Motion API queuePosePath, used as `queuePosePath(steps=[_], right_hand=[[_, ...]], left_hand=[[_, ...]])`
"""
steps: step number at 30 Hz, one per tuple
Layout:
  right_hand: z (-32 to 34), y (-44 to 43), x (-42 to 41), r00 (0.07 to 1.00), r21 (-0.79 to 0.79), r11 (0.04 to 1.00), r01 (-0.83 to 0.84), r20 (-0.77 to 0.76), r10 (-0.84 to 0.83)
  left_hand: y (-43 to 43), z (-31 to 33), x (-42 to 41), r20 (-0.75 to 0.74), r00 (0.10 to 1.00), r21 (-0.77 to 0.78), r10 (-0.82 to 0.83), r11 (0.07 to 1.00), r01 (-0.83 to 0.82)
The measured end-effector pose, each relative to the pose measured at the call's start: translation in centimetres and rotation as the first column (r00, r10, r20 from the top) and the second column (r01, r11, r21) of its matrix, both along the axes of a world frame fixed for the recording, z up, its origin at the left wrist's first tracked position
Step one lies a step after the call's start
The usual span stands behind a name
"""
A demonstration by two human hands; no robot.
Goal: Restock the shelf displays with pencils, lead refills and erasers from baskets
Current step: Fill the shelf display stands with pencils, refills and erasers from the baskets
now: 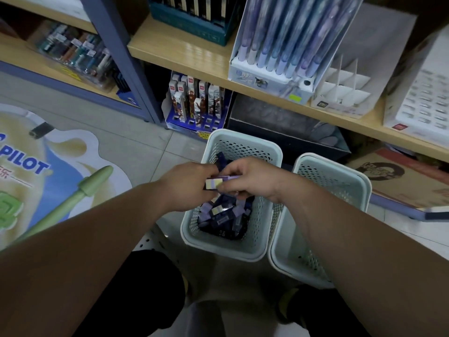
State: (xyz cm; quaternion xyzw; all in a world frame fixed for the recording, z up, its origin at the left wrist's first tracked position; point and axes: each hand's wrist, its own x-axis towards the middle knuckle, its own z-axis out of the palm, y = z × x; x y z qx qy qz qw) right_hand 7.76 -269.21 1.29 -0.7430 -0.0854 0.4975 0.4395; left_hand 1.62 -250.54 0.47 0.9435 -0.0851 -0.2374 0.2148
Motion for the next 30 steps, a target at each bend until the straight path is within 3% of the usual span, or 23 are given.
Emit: queuePosePath(steps=[4,6,9,11,13,17,21,30], right_hand=[[-2.1,1.0,-0.8,0.963,0.034,0.964,0.264,-0.073,-0.261],[-3.9,0.8,-1.3,0.931,-0.068,0.929,0.363,-0.007,-0.364],[-7.1,0.4,-2.2,0.963,-0.277,0.922,0.270,0.086,-0.256],[-9.7,0.6,-2.5,0.966,-0.401,0.880,0.255,0.137,-0.218],[-11.8,1.1,-2.8,0.940,-0.485,0.806,0.340,0.190,-0.282],[-13.8,1.8,-5.3,0.870,-0.514,0.708,0.485,0.198,-0.452],[-15.5,1.9,-6.8,0.825,-0.455,0.689,0.564,0.345,-0.448],[-16.3,1.1,-7.2,0.822,-0.443,0.699,0.562,0.208,-0.530]], left_hand=[[2.5,-1.5,-0.8,-0.134,0.963,-0.075,0.236,0.966,-0.247],[4.3,-2.7,-1.8,-0.300,0.837,-0.152,0.457,0.844,-0.515],[6.3,-4.3,-3.3,-0.511,0.628,-0.156,0.587,0.655,-0.739],[6.6,-5.3,-3.9,-0.559,0.568,-0.159,0.604,0.595,-0.788],[6.4,-6.0,-4.0,-0.567,0.539,-0.183,0.623,0.543,-0.820],[6.1,-6.9,-3.5,-0.573,0.528,-0.205,0.627,0.514,-0.833],[6.0,-7.5,-3.4,-0.578,0.510,-0.202,0.637,0.493,-0.846],[5.9,-8.2,-4.3,-0.574,0.516,-0.144,0.636,0.541,-0.828]])
